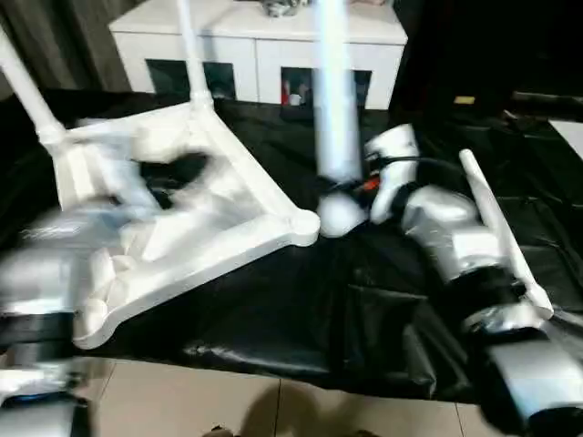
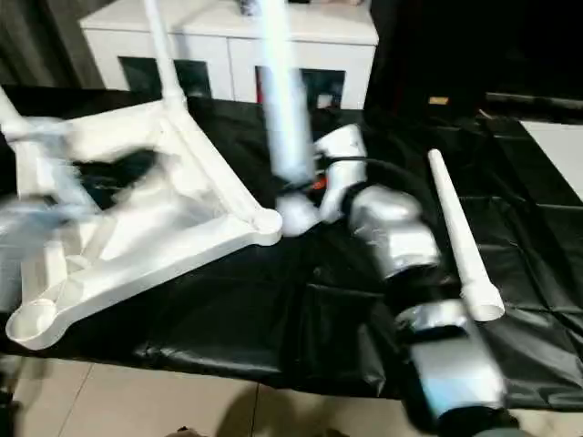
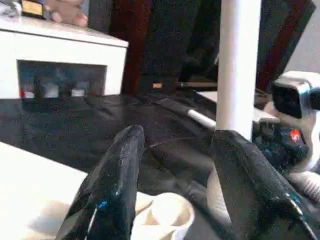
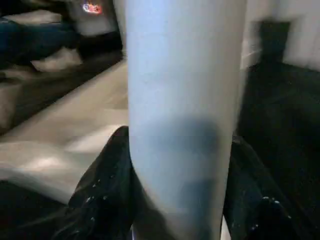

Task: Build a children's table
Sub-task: Insert table leg to table base

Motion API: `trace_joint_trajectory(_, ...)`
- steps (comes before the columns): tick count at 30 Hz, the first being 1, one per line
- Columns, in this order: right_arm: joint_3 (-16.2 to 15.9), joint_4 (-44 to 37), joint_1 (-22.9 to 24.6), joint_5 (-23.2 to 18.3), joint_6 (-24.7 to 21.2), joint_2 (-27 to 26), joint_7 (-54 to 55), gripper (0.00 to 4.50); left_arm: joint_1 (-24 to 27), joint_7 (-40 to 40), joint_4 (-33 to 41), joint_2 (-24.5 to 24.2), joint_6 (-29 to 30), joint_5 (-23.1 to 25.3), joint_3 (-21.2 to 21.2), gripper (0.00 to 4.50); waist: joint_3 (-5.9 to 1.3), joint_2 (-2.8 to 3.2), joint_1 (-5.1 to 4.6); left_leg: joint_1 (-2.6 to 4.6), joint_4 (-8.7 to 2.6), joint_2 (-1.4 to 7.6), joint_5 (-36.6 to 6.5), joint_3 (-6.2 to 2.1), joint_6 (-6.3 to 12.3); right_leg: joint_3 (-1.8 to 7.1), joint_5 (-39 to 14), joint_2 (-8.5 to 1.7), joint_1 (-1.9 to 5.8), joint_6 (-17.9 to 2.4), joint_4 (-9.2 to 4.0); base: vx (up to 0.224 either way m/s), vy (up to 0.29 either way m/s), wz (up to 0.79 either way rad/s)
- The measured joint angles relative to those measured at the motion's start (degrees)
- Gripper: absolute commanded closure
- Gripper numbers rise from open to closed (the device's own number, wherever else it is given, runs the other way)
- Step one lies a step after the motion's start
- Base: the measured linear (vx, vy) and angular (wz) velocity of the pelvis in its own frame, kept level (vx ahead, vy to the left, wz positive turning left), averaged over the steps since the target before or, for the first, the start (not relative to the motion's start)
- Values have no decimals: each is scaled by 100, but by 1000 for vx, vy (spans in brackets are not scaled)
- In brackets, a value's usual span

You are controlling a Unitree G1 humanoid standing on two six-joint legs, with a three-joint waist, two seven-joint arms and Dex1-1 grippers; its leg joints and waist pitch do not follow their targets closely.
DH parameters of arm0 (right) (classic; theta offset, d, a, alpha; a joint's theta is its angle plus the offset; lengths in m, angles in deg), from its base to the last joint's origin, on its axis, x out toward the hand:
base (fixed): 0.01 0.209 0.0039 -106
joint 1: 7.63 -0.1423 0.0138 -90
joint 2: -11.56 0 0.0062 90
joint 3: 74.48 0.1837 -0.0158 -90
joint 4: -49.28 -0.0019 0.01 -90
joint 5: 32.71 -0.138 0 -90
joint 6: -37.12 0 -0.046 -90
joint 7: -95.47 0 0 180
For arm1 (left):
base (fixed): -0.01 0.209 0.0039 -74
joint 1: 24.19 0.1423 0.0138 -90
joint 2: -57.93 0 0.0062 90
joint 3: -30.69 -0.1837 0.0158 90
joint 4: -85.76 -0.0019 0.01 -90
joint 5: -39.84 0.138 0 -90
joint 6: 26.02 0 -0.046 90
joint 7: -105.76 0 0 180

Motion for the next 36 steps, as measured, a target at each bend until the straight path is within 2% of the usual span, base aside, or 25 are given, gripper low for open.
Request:
trace_joint_trajectory(1,-4,-120,78,-186,-322,49,-203,266,-116,-70,94,132,199,-92,-82,164,-1,-1,36,0,0,0,0,0,0,0,0,0,1,0,1,0,0,0)
trace_joint_trajectory(4,-9,-405,195,-473,-870,71,-392,266,-304,-119,364,321,549,-278,-251,147,0,-1,43,4,-1,-2,0,1,-1,4,0,0,0,1,4,0,0,0)
trace_joint_trajectory(6,-3,-703,279,-614,-1152,104,-430,266,-365,-179,418,481,714,-408,-301,117,-1,-1,45,7,-1,-3,1,1,-1,5,-1,0,0,2,5,0,0,0)
trace_joint_trajectory(8,0,-970,341,-728,-1380,119,-449,266,-394,-207,409,599,827,-482,-363,109,-1,-1,34,8,-2,-3,1,1,-2,5,-1,1,0,4,4,0,0,0)
trace_joint_trajectory(14,5,-1389,356,-857,-1770,167,-486,266,-536,-267,340,695,969,-426,-557,53,-1,0,38,7,-6,-3,1,-1,-2,3,-3,1,-1,6,-1,0,0,0)
trace_joint_trajectory(18,-14,-1812,559,-960,-2068,309,-530,266,-592,-424,128,818,999,-327,-579,29,-1,0,58,-1,-9,-4,1,-2,-2,2,-3,0,1,7,-16,0,0,0)
trace_joint_trajectory(20,-47,-1859,624,-972,-2134,329,-600,266,-605,-406,120,830,999,-351,-571,1,-1,0,54,-8,-10,-6,0,-2,-1,3,-2,0,-2,6,-22,0,0,0)
trace_joint_trajectory(25,-227,-2225,649,-1030,-2242,390,-862,266,-598,96,226,944,1136,-995,-443,0,-1,0,51,-9,-27,-6,0,-2,-1,-3,-1,0,-2,5,-34,0,0,0)
trace_joint_trajectory(28,-246,-2271,661,-1043,-2313,410,-884,266,-596,286,332,936,1288,-1188,-404,0,-1,0,53,-9,-28,-6,1,-2,-1,-3,-1,0,-2,5,-35,0,0,0)
trace_joint_trajectory(30,-282,-2363,717,-1044,-2349,455,-926,266,-586,370,350,876,1355,-1208,-405,36,-1,0,52,-9,-28,-6,1,-2,-2,-3,-1,0,-1,5,-38,0,0,0)
trace_joint_trajectory(32,-311,-2408,753,-1041,-2374,472,-961,266,-583,393,350,815,1450,-1226,-405,39,-1,0,51,-8,-28,-6,1,-2,-1,-2,-1,0,0,6,-40,0,0,0)
trace_joint_trajectory(36,-398,-2442,761,-1037,-2408,532,-1016,266,-583,397,349,738,1653,-1328,-388,81,-1,0,51,-9,-29,-6,1,-2,-2,-3,-1,0,0,6,-43,0,0,0)
